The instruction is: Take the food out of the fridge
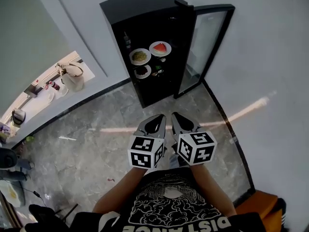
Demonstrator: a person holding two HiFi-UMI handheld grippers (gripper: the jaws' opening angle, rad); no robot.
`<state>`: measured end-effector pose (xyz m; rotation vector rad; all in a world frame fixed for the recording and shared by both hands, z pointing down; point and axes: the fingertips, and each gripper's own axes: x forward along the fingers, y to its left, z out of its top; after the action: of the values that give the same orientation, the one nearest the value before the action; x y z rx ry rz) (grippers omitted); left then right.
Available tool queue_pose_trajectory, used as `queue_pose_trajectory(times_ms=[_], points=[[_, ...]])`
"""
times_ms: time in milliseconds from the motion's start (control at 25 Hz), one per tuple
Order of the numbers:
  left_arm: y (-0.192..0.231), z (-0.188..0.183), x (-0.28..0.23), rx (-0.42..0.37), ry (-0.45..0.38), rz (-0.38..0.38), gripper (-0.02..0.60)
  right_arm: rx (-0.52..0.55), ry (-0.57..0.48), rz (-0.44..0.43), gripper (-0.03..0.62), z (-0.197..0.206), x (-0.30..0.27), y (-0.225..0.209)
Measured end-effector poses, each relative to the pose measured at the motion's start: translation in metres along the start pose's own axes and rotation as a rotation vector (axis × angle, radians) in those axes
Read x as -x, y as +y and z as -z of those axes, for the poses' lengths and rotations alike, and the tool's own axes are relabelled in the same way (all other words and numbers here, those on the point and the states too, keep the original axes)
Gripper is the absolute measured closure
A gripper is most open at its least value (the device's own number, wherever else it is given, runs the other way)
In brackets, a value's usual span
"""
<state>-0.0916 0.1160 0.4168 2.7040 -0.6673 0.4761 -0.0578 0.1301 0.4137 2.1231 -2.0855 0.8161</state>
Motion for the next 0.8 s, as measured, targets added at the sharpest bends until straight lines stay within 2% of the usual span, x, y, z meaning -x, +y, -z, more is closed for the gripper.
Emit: queue_pose_trajectory(times_ms=[480, 800], points=[[0.028, -0.039, -0.090, 0.054, 0.012, -0.122, 0.581, 0.002, 0.056, -0.118, 0.592, -0.051, -0.071, -0.067], [0.037, -0.053, -0.123, 0.067, 0.012, -0.213, 0.581, -0.021, 0.084, -0.209, 0.592, -0.069, -0.100, -0.094]])
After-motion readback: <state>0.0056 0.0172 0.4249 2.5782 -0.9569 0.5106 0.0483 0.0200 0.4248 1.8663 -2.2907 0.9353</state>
